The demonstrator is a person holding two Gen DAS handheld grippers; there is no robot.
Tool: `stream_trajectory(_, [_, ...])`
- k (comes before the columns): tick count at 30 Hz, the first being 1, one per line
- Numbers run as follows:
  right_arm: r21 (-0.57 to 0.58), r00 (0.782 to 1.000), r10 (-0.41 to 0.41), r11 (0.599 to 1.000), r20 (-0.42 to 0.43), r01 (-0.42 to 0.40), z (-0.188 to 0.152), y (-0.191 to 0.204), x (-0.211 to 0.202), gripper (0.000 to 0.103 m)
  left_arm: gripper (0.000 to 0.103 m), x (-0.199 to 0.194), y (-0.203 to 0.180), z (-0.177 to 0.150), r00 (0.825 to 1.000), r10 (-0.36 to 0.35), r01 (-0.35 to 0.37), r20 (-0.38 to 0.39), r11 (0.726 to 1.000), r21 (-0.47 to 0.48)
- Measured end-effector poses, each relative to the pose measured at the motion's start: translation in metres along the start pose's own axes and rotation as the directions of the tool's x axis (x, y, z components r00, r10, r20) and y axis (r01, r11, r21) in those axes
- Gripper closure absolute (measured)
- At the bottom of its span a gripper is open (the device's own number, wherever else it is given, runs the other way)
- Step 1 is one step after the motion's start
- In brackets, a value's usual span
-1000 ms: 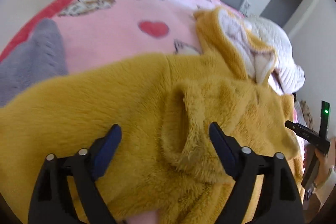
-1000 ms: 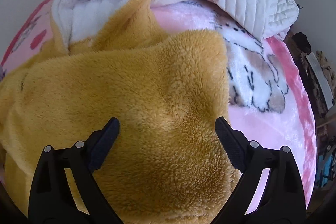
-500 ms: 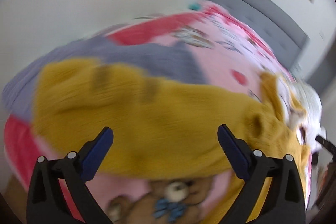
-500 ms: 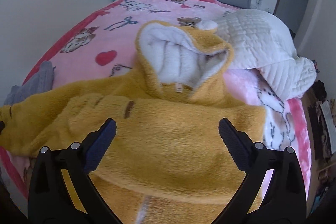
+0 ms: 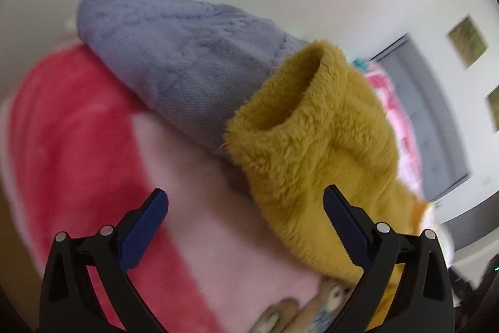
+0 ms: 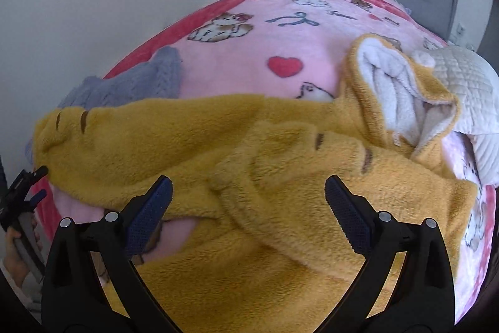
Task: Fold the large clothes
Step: 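Grasp the other yellow sleeve cuff with the left gripper and lift it, then fold the held sleeve over the jacket body and open the left gripper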
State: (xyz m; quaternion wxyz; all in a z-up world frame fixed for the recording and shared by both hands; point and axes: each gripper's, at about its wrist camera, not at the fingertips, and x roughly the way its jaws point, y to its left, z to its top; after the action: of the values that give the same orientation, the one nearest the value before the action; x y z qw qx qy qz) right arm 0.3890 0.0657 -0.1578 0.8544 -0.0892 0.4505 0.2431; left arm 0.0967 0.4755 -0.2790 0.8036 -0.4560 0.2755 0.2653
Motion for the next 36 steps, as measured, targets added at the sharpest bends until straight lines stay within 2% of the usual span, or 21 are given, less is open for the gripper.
stream_trajectory(1, [-0.001, 1.0, 0.005, 1.0, -0.004, -0.005, -0.001, 0.001, 0.0, 0.009, 0.005, 0.003, 0.002, 0.003, 0.999, -0.047, 0.047, 0.009, 0.998, -0.032])
stream_trajectory(4, [0.0, 1.0, 0.003, 1.0, -0.012, -0.003, -0.002, -0.001, 0.002, 0.009, 0.005, 0.008, -0.002, 0.006, 0.992, -0.112, 0.115, 0.049, 0.992, -0.049])
stream_trajectory(5, [0.005, 1.0, -0.001, 1.0, -0.014, 0.001, -0.002, -0.003, 0.002, 0.009, 0.005, 0.011, -0.005, 0.007, 0.992, -0.113, 0.116, 0.064, 0.992, -0.052])
stream_trajectory(6, [0.016, 1.0, 0.002, 1.0, -0.018, -0.001, -0.002, -0.005, 0.002, 0.009, 0.005, 0.014, -0.006, 0.009, 0.994, -0.083, 0.088, 0.069, 0.994, -0.066])
stream_trajectory(7, [0.026, 1.0, 0.001, 1.0, -0.018, 0.0, -0.003, -0.007, 0.001, 0.009, 0.006, 0.02, -0.008, 0.011, 0.998, -0.038, 0.041, 0.04, 0.996, -0.083])
stream_trajectory(8, [0.034, 1.0, -0.004, 0.999, -0.014, 0.004, -0.003, -0.01, 0.0, 0.009, 0.018, 0.026, -0.011, 0.013, 0.999, -0.035, 0.036, 0.011, 0.995, -0.094])
stream_trajectory(9, [0.042, 1.0, -0.008, 0.999, -0.012, 0.008, -0.004, -0.013, -0.001, 0.009, 0.034, 0.033, -0.017, 0.015, 0.998, -0.059, 0.058, -0.005, 0.994, -0.097])
stream_trajectory(11, [0.059, 1.0, -0.016, 0.998, -0.014, 0.017, -0.005, -0.02, -0.003, 0.009, 0.044, 0.035, -0.032, 0.015, 0.999, -0.037, 0.037, -0.002, 0.998, -0.056])
stream_trajectory(13, [0.074, 1.0, -0.025, 0.997, -0.01, 0.026, -0.007, -0.027, -0.007, 0.009, 0.047, 0.033, -0.045, 0.013, 0.999, -0.038, 0.039, 0.016, 0.999, -0.015])
stream_trajectory(15, [0.084, 0.999, -0.038, 0.996, -0.012, 0.039, -0.01, -0.035, -0.01, 0.009, 0.064, 0.033, -0.048, 0.01, 0.997, -0.071, 0.071, 0.016, 0.997, -0.035])
stream_trajectory(17, [0.093, 0.998, -0.054, 0.994, -0.012, 0.054, -0.012, -0.043, -0.013, 0.009, 0.072, 0.028, -0.051, 0.007, 0.997, -0.062, 0.064, 0.046, 0.997, -0.049])
stream_trajectory(20, [0.119, 0.998, -0.069, 0.991, -0.006, 0.069, -0.015, -0.058, -0.021, 0.009, 0.081, 0.014, -0.059, 0.0, 0.991, -0.087, 0.091, 0.1, 0.995, -0.032])
stream_trajectory(26, [0.169, 0.996, -0.087, 0.982, 0.001, 0.086, -0.025, -0.091, -0.031, 0.009, 0.084, -0.015, -0.119, -0.006, 0.97, -0.182, 0.169, 0.16, 0.981, 0.091])
stream_trajectory(30, [0.236, 0.993, -0.115, 0.966, 0.012, 0.109, -0.032, -0.124, -0.05, 0.009, 0.084, -0.037, -0.203, -0.006, 0.935, -0.313, 0.261, 0.17, 0.926, 0.271])
stream_trajectory(32, [0.28, 0.989, -0.145, 0.951, 0.017, 0.135, -0.038, -0.148, -0.065, 0.009, 0.084, -0.044, -0.259, -0.016, 0.902, -0.407, 0.335, 0.144, 0.871, 0.358])
stream_trajectory(36, [0.367, 0.975, -0.22, 0.911, 0.041, 0.19, -0.057, -0.199, -0.102, 0.009, 0.084, -0.048, -0.369, -0.06, 0.834, -0.551, 0.465, 0.035, 0.734, 0.496])
